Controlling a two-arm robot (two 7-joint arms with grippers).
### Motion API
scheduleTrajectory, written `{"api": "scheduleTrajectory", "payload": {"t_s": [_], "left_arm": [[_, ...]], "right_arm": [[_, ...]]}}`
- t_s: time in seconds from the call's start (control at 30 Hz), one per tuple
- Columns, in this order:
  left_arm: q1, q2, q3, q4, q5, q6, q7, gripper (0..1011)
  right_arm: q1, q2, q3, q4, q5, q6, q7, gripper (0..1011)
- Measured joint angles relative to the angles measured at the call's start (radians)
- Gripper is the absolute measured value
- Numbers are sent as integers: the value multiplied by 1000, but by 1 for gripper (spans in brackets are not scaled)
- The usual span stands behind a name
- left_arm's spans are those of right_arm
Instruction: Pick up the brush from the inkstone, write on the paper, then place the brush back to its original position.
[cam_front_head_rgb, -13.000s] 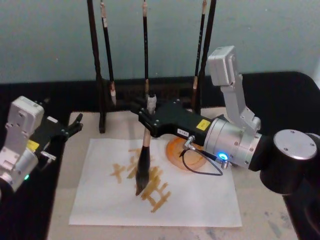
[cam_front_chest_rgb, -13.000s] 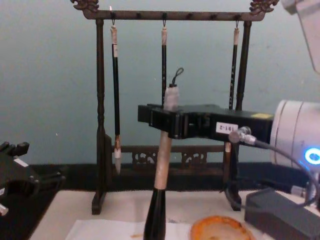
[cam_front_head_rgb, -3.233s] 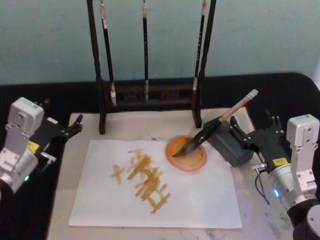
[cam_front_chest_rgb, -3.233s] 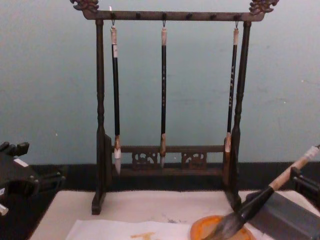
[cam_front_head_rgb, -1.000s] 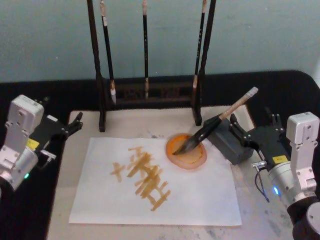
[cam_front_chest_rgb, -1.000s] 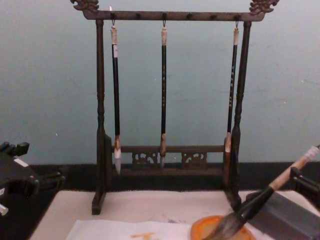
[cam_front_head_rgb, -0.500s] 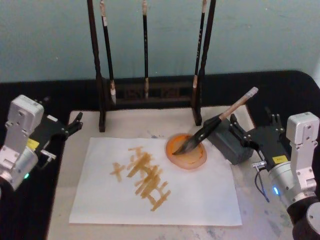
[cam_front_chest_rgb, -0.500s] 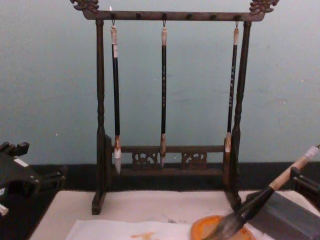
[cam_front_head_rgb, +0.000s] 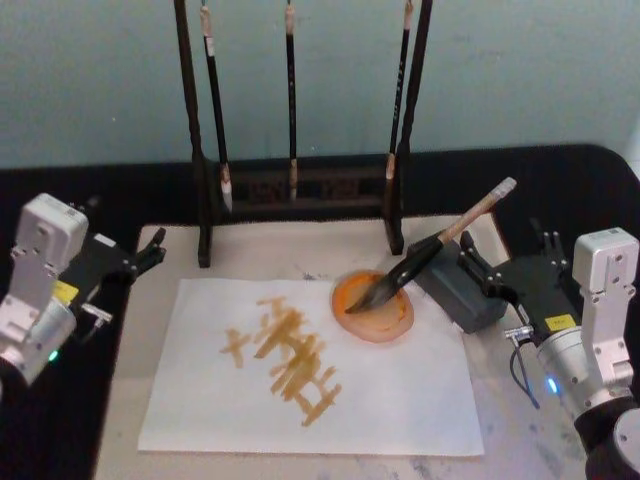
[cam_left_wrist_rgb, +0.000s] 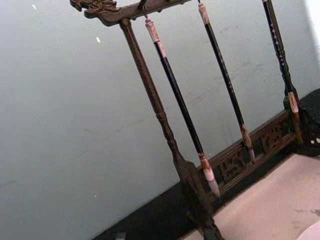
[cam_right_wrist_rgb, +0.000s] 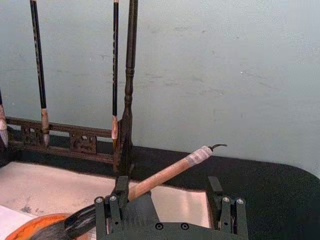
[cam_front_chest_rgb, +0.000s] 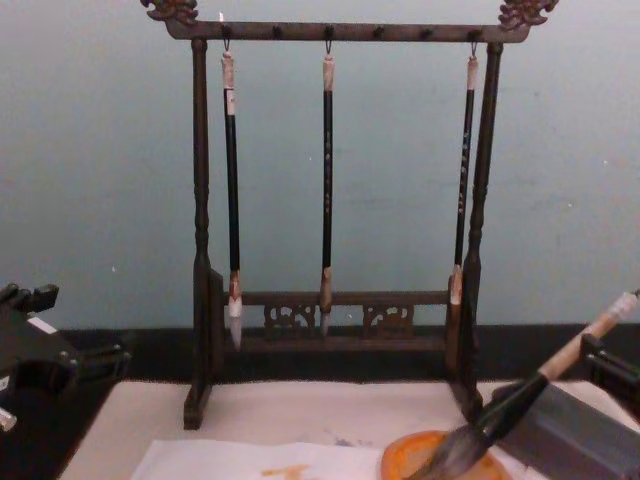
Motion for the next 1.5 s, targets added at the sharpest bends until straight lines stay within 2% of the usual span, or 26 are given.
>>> {"api": "scheduleTrajectory", "payload": {"t_s": [1.5], "left_arm": [[0,0,0,0,0,0,0,1010]], "right_arm": [[0,0,0,0,0,0,0,1000]]}}
